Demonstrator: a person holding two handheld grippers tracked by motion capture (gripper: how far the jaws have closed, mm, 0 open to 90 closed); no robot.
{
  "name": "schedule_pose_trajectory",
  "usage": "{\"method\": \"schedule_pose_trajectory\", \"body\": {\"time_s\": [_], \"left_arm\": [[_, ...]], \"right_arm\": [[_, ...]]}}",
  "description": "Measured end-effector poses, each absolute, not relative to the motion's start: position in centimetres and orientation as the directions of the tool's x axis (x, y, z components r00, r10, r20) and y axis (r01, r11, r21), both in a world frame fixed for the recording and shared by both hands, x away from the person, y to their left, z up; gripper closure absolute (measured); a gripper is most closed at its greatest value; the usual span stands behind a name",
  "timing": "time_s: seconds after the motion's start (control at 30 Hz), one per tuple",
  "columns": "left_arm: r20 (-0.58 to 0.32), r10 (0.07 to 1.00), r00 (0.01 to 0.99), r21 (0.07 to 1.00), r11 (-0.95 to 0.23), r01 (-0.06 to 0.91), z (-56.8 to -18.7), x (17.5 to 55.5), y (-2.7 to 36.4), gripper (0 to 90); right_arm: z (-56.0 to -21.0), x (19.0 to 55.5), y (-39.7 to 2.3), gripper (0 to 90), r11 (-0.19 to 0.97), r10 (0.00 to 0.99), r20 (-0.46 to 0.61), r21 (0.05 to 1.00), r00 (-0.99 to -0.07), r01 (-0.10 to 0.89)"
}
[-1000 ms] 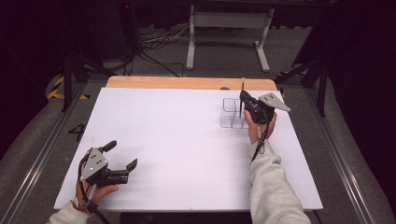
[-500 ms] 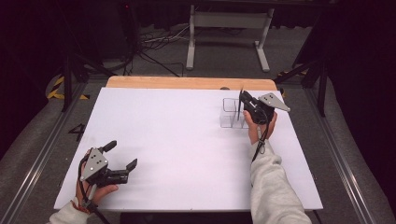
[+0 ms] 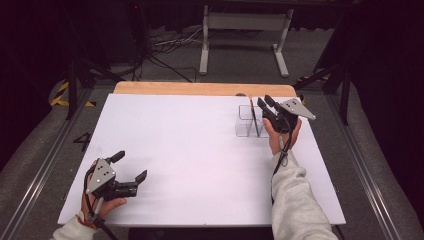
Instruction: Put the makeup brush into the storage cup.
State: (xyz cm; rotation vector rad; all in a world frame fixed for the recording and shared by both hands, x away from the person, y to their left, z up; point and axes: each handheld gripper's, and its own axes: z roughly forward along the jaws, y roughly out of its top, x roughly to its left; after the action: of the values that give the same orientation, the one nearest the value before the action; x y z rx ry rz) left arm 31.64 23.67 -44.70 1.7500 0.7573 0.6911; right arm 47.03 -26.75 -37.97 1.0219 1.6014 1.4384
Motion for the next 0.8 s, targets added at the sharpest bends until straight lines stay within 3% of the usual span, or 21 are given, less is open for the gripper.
{"method": "schedule_pose_trajectory", "body": {"time_s": [0.8], "left_arm": [[0.093, 0.770, 0.631, 0.955, -0.248, 0.162, -44.7, 31.6, 23.6, 5.1]], "right_arm": [[-36.2, 44.8, -26.7, 49.2, 0.121, 0.897, -0.085, 0.991, -0.433, 0.056]]}}
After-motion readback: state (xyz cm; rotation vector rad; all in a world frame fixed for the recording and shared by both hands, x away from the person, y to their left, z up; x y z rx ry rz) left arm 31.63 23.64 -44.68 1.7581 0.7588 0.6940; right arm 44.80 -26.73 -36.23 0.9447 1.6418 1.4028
